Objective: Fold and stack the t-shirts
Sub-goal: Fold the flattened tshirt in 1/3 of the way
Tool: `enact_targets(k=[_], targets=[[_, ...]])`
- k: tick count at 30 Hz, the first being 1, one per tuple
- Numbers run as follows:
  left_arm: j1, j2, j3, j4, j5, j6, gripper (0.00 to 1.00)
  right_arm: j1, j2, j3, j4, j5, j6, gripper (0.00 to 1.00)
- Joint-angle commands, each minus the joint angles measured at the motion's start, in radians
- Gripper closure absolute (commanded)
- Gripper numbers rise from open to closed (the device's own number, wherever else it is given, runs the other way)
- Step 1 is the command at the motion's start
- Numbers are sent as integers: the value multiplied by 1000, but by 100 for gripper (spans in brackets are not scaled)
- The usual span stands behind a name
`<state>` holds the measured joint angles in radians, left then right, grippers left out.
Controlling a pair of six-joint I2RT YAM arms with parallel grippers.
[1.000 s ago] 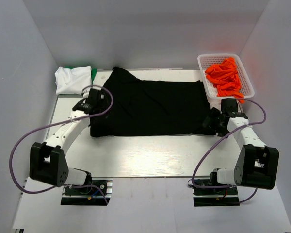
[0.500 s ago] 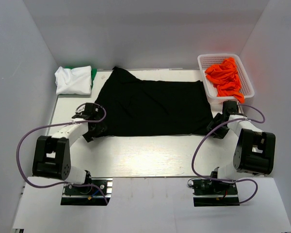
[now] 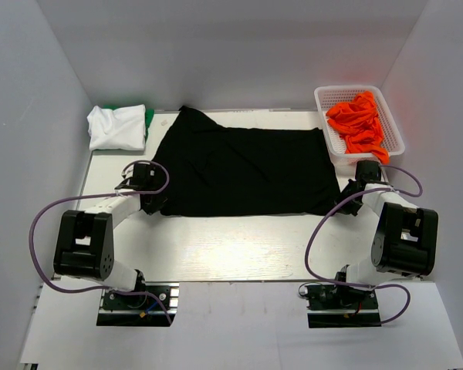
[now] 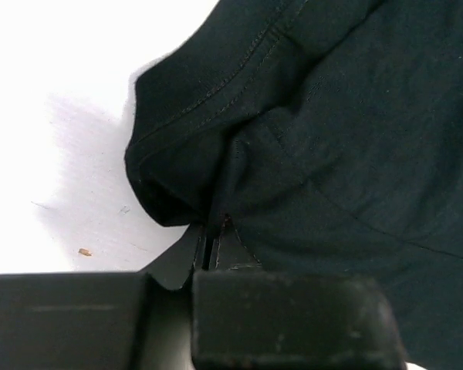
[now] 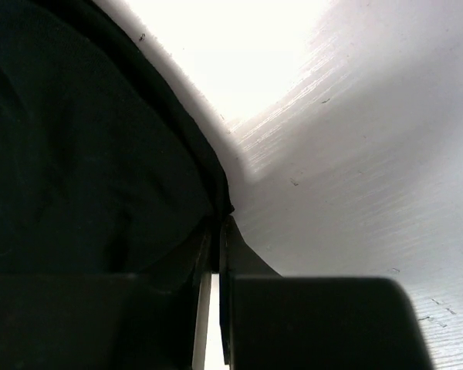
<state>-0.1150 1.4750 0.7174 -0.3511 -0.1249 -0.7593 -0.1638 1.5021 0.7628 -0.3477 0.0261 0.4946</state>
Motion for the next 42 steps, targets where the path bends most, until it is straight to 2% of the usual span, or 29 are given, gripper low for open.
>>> enact_targets(k=[1, 2, 6, 11, 15, 21, 22, 23, 24, 25, 26, 27, 28, 32, 34, 35, 36, 38, 39, 40, 42], targets=[[0, 2, -19, -28, 4, 6, 100, -5, -19, 9, -10, 3, -14, 93], [0, -28, -9, -47, -14, -9, 100, -3, -22, 16, -26, 8, -28, 100], [0, -97, 72, -216, -148, -64, 100, -3, -52, 73, -112, 66, -48, 100], [0, -142, 142, -400, -205, -86, 100, -6, -112, 98, -227, 208, -64, 100], [0, -186, 116, -508, -205, -116, 100, -8, -149, 76, -316, 239, -28, 100], [0, -211, 37, -718, -177, -267, 100, -11, -174, -32, -372, 251, 4, 100], [0, -211, 37, -718, -145, -267, 100, -13, -178, -37, -376, 253, 9, 92], [0, -211, 37, -727, -89, -267, 91, -11, -187, -42, -378, 223, 10, 83], [0, -211, 37, -750, -79, -267, 53, -11, -194, -48, -379, 216, 19, 69], [0, -202, 50, -773, -79, -276, 32, -10, -204, -46, -384, 209, 21, 41], [0, -202, 77, -799, -79, -276, 19, -8, -245, -42, -386, 198, 19, 27], [0, -215, 92, -843, -93, -276, 7, -6, -262, -16, -392, 187, 21, 19], [0, -229, 114, -865, -113, -276, 0, -5, -302, -1, -392, 183, -7, 10], [-11, -333, 275, -878, -157, -218, 0, 4, -405, 107, -392, 138, -48, 10], [-11, -364, 312, -746, -115, -135, 0, 10, -451, 137, -361, 40, -85, 10], [-11, -364, 335, -689, -79, -39, 0, 26, -470, 139, -329, 9, -100, 10], [-20, -326, 356, -578, 30, 4, 0, 32, -467, 139, -314, -115, -137, 10], [-32, -244, 399, -490, 166, 127, 0, 65, -456, 135, -250, -172, -161, 10], [-32, -201, 436, -420, 265, 143, 0, 75, -441, 130, -231, -261, -168, 10], [-49, -118, 456, -389, 299, 161, 0, 101, -433, 125, -214, -285, -169, 10], [-81, -53, 514, -341, 309, 205, 0, 144, -398, 131, -133, -359, -218, 10]])
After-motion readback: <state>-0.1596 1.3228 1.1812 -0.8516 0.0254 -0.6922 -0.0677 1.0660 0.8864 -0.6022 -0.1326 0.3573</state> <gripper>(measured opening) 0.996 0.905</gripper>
